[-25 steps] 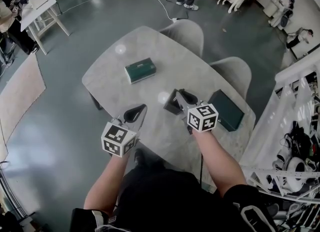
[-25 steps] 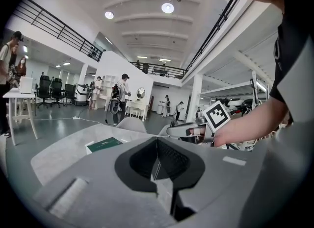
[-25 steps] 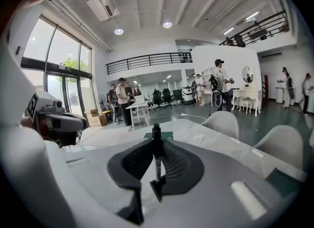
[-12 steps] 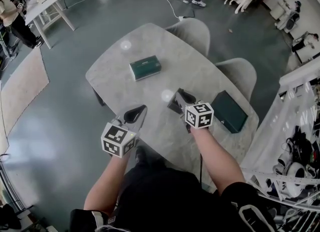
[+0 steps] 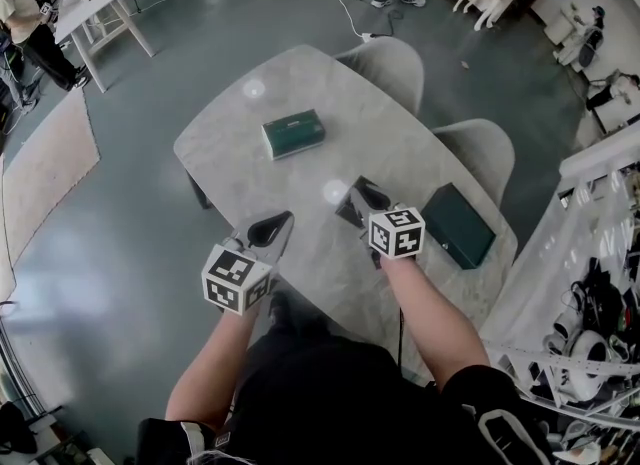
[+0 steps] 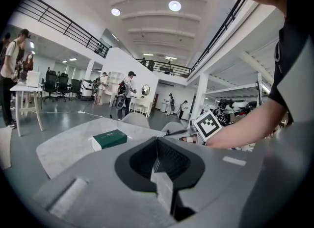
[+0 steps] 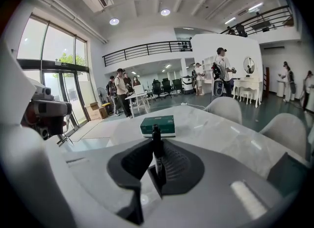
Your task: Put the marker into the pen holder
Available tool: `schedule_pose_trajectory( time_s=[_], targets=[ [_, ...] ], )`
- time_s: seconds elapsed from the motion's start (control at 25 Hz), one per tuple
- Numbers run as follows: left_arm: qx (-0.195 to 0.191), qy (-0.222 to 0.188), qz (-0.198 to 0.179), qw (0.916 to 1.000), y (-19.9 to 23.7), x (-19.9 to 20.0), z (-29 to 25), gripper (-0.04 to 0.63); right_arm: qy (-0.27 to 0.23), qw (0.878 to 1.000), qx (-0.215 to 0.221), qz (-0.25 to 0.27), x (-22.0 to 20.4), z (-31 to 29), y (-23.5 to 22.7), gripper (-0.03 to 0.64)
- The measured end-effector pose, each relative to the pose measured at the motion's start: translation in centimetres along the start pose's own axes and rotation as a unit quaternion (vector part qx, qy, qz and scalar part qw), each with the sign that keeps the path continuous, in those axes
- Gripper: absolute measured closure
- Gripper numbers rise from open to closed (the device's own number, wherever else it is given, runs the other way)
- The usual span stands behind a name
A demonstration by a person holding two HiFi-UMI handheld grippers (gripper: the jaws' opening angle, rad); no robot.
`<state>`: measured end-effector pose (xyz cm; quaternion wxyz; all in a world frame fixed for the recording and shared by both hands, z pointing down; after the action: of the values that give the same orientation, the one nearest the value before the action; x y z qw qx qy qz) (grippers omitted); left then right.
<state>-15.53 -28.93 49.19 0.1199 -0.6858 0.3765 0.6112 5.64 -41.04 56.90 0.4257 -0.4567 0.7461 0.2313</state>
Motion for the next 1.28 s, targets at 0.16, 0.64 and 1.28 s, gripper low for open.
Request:
schedule_pose_trajectory(
  time_s=[0.16,0.64,1.28],
  targets=[
    [-0.002,0.001,0.0,1.0,-0.2,-0.1,0.0,0.584,0.019,1.0,0.01,0.01,-0.7,0.1,0.5,0.554],
    [-0.001,0.004,0.007,1.0,-0.3,-0.4,0.5,0.584,0.08,0.996,0.019,0.027,-2.2,-0.5,1.3,0.525],
    [-0.008,0.002,0.011,0.9999,-0.2,-0.8,0.6,0.584,0.095,0.994,0.016,0.047,-2.6,0.0,1.6,0.494]
  ],
)
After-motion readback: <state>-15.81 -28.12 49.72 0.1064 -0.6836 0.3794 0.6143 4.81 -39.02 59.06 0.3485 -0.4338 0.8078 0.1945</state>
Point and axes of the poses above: the fingertips, and each gripper's own axes: z backward along the fingers, y to its left, x out of its top, the point moved 7 cm from there along z, backward along the fingers, and after that the axes turned 15 degrees about -x, right-handed, at the moved point
